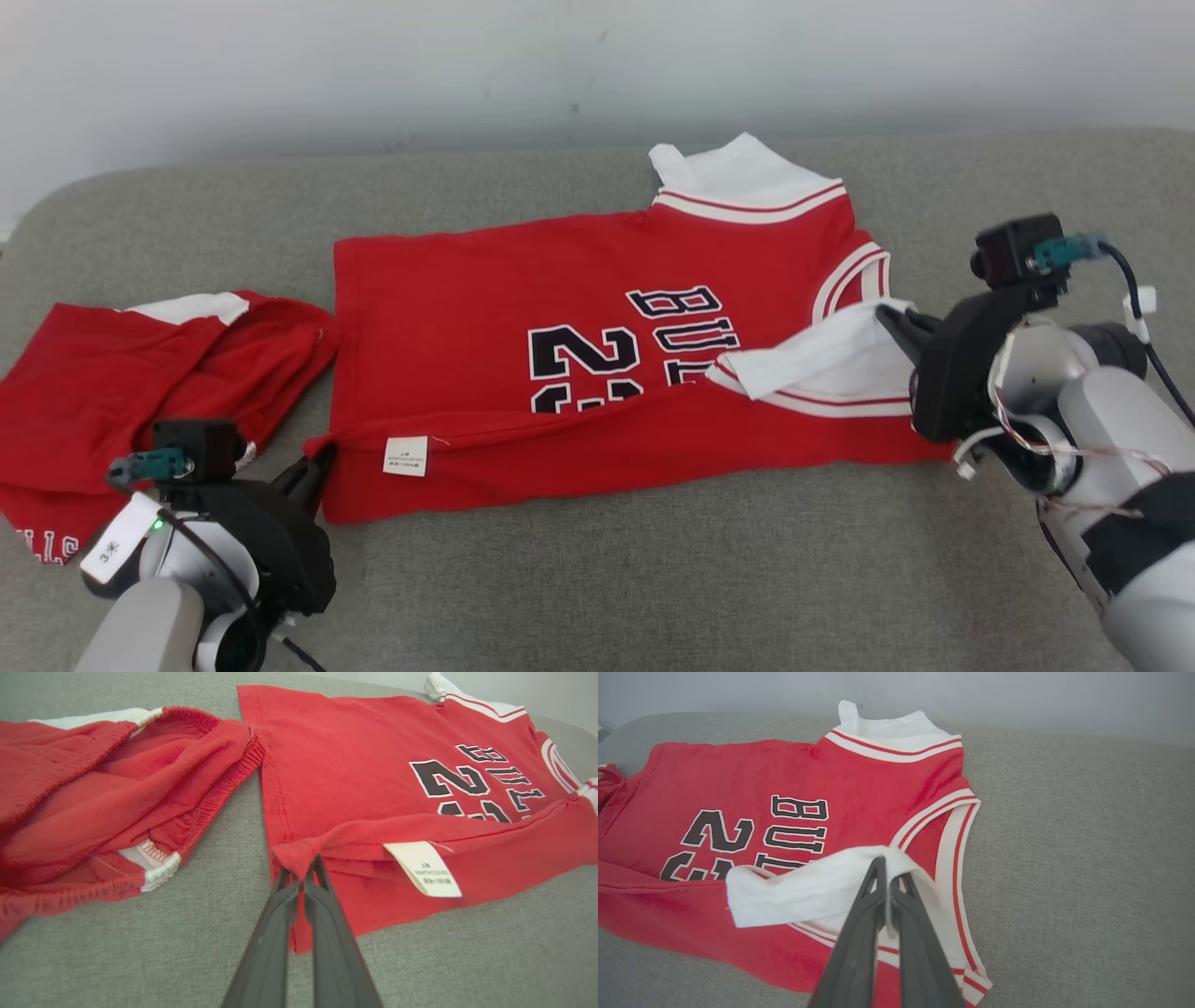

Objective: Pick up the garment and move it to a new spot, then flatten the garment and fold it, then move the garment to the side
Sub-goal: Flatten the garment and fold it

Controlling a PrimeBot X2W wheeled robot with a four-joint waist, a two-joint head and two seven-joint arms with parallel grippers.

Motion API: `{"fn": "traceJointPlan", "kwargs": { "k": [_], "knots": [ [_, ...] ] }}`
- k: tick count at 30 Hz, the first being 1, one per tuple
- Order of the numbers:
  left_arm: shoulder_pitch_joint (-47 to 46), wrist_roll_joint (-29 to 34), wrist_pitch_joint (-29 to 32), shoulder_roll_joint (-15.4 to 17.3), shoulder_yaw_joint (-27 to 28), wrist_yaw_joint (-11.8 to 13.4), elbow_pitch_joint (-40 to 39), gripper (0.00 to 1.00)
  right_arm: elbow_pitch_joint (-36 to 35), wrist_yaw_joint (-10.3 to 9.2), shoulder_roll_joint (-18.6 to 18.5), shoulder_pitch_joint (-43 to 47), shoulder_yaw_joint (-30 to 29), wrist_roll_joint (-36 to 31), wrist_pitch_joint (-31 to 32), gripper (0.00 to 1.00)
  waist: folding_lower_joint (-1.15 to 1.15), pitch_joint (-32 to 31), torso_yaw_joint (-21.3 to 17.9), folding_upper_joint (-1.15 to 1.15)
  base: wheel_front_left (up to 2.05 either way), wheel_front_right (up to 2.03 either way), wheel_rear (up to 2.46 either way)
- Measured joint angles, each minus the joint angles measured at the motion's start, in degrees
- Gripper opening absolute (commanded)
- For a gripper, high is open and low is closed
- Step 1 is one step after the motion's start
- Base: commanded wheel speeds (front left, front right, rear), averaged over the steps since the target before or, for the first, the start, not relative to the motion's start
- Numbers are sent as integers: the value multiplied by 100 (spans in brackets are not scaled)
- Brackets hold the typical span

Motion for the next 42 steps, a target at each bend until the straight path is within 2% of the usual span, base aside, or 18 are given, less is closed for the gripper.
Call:
{"fn": "traceJointPlan", "kwargs": {
  "k": [3,9,19,20,21,22,23,32,42],
  "knots": [
    [-148,-14,13,-45,-22,-5,154,0,287,0,140,-335,65,-38,22,0,0,140,-24,0,0,0,0],
    [-539,-42,5,-159,-125,-48,455,0,870,1,192,-737,145,-255,-38,0,-1,394,-45,0,0,0,0],
    [-802,-42,-151,-211,-210,-51,1018,0,1627,71,411,-1076,253,-392,-539,0,-1,534,-12,0,0,0,0],
    [-840,-42,-186,-211,-219,-51,1070,0,1674,101,426,-1096,256,-392,-616,22,-1,534,-12,0,0,0,0],
    [-873,-42,-220,-212,-234,-52,1122,0,1739,101,452,-1126,253,-393,-709,80,-1,531,-12,0,0,0,0],
    [-896,-41,-256,-213,-253,-52,1182,37,1801,101,481,-1143,240,-393,-793,100,-1,520,-12,0,0,0,0],
    [-899,-40,-311,-214,-263,-52,1223,100,1852,103,513,-1145,229,-392,-864,100,-1,504,-13,0,0,0,0],
    [-848,-23,-775,-337,-332,-53,1458,100,2243,252,526,-1051,165,-380,-1530,100,-2,228,-31,0,0,0,0],
    [-115,30,-1446,-368,-363,-49,1274,100,2053,311,323,-75,288,-393,-2413,100,-2,-240,-15,-1,0,0,0]
  ]
}}
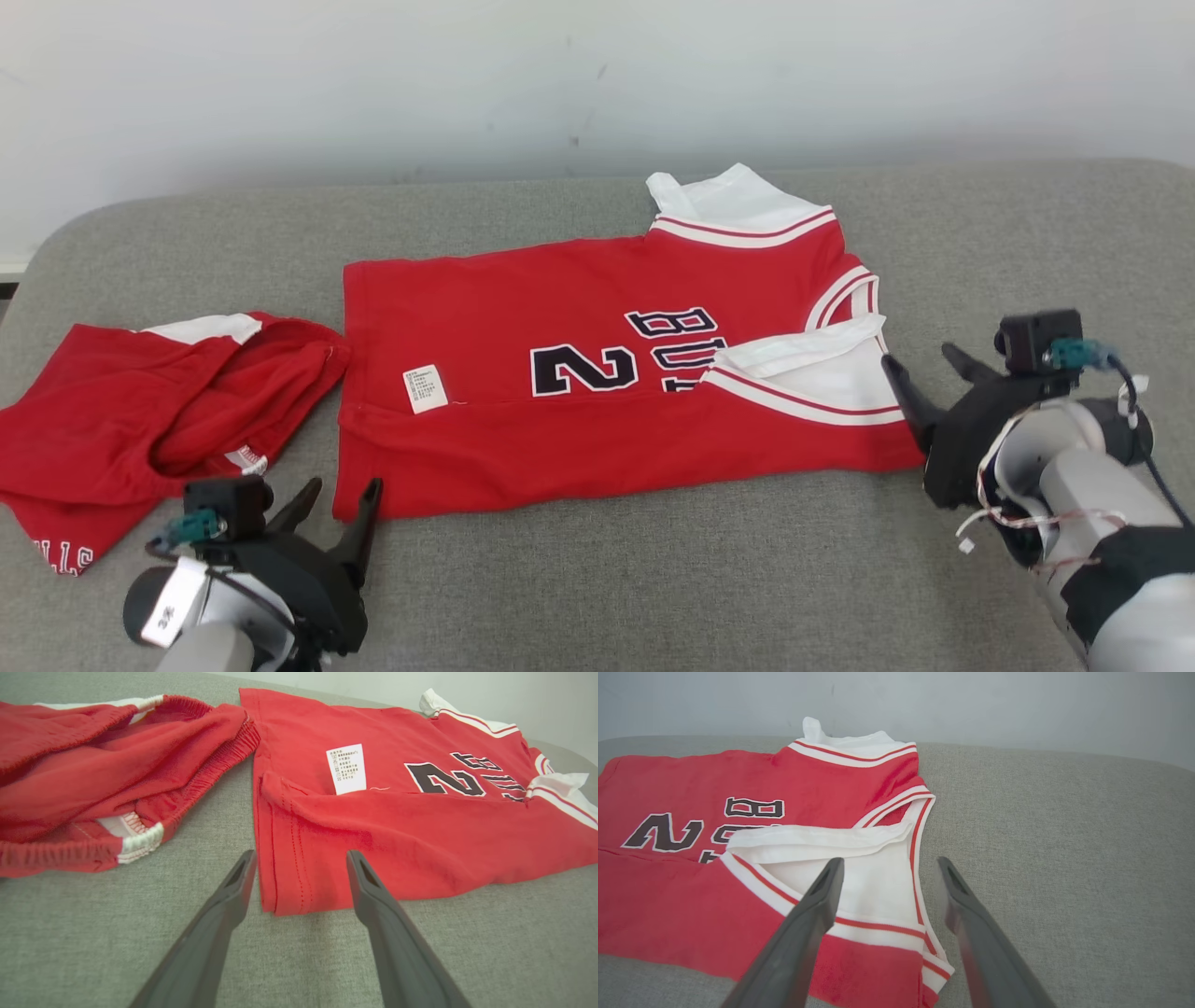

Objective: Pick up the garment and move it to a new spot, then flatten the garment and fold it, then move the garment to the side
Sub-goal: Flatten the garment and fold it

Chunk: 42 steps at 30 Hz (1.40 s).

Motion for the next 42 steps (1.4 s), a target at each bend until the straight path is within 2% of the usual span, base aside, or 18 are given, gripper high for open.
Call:
{"fn": "traceJointPlan", "kwargs": {
  "k": [11,30,31,32,33,34,35,42],
  "knots": [
    [241,11,-312,-5,3,9,-254,100,-99,1,-133,476,166,-248,-339,100,0,-20,-26,0,0,0,0],
    [63,12,-197,-102,-135,2,215,100,193,-43,-19,477,303,-302,-56,100,1,203,-18,0,0,0,0],
    [25,-8,-196,-109,-131,2,243,100,214,-43,-8,477,311,-300,-29,57,1,220,-16,0,0,0,0],
    [-24,-9,-189,-110,-152,2,294,100,232,-43,1,471,315,-298,-3,19,1,234,-15,0,0,0,0],
    [-54,-11,-168,-114,-157,1,321,69,237,-43,1,463,324,-298,20,0,1,243,-14,0,0,0,0],
    [-62,-23,-169,-127,-148,1,347,4,235,-43,4,462,334,-298,21,0,1,250,-14,0,0,0,0],
    [-64,-21,-168,-127,-163,1,392,0,235,-43,13,462,338,-297,23,0,1,253,-15,0,0,0,0],
    [-143,-27,-153,-148,-218,0,600,0,272,-41,30,453,336,-241,83,0,1,201,-13,0,0,0,0]
  ]
}}
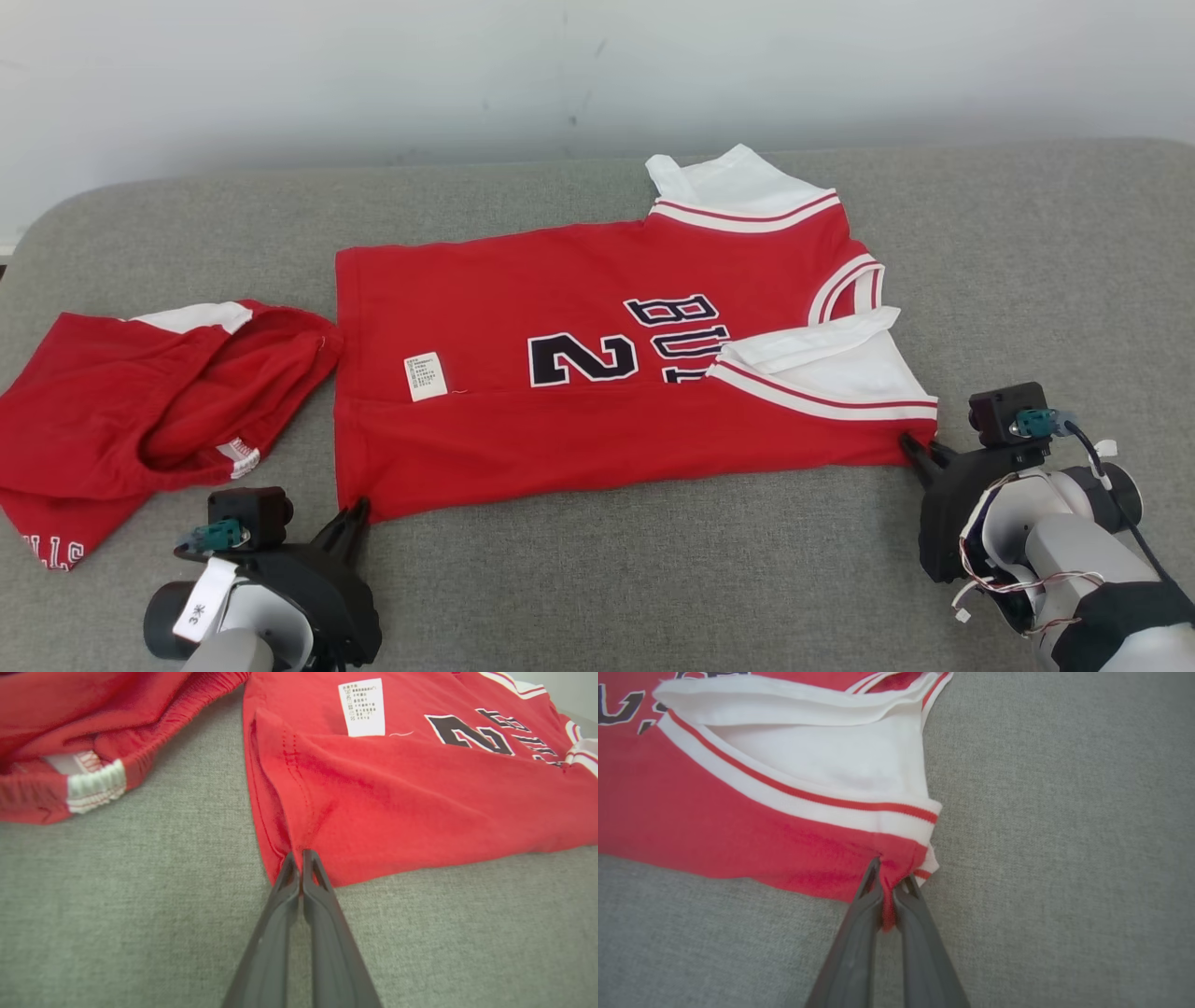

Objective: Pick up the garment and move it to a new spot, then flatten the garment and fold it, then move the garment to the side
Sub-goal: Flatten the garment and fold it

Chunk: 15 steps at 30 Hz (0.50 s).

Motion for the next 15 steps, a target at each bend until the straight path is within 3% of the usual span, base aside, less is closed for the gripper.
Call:
{"fn": "traceJointPlan", "kwargs": {
  "k": [15],
  "knots": [
    [598,-102,-58,13,-140,-7,43,0,-26,59,-55,713,-180,382,-192,0,0,-577,63,0,0,0,0]
  ]
}}
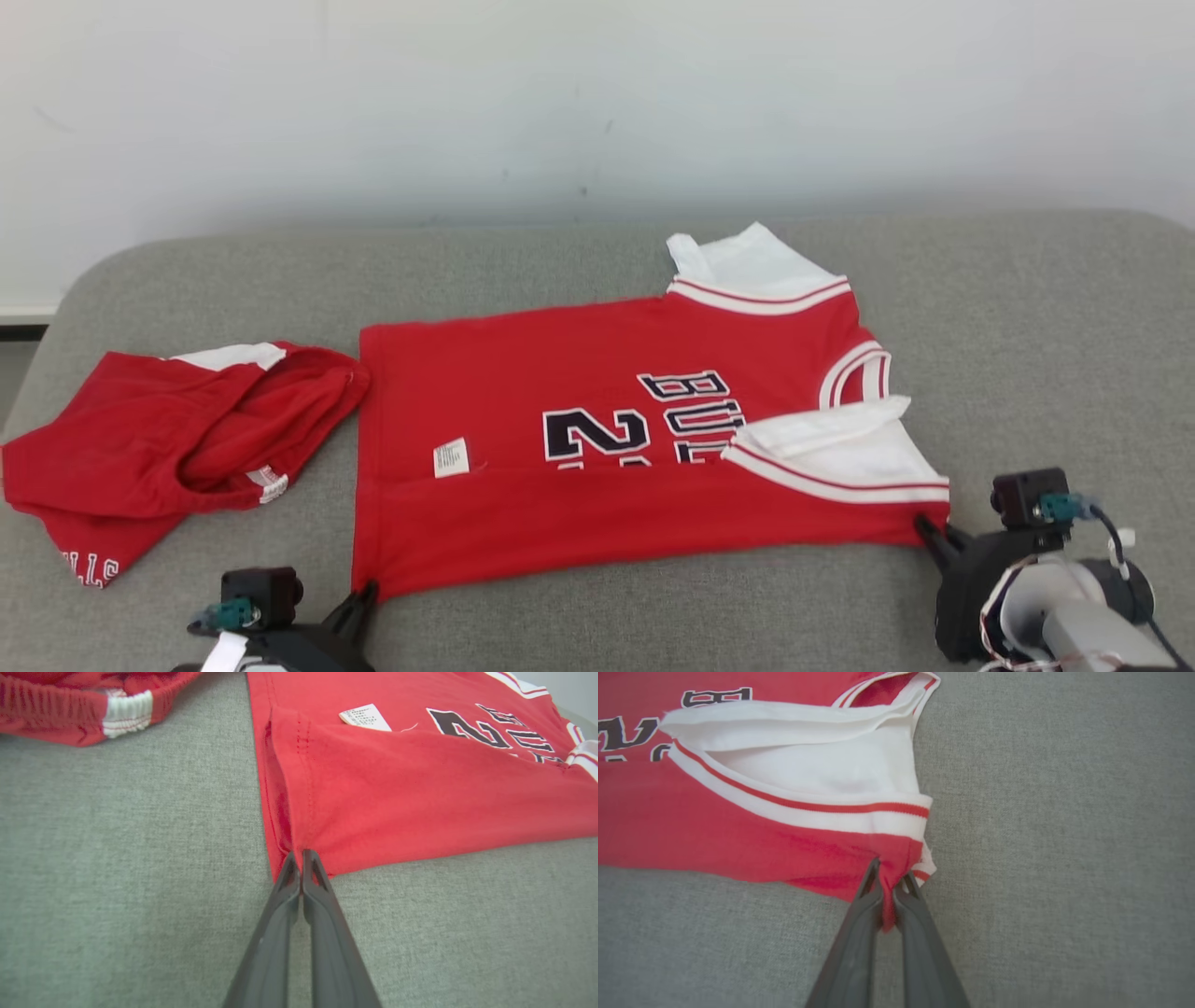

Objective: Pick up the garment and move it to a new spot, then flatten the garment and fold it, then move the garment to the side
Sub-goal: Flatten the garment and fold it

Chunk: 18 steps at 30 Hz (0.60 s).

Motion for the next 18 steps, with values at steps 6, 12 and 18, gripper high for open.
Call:
{"fn": "traceJointPlan", "kwargs": {
  "k": [6,12,18],
  "knots": [
    [410,-10,-20,103,-20,0,-190,0,-316,24,-90,552,74,26,-40,0,0,-334,15,0,0,0,0],
    [820,-182,-14,216,-7,0,-428,0,-720,25,-205,993,166,75,-29,0,-1,-552,-47,0,0,0,0],
    [1032,-202,120,259,-23,0,-576,0,-1046,32,-323,1535,188,224,75,0,-1,-628,-131,0,0,0,0]
  ]
}}
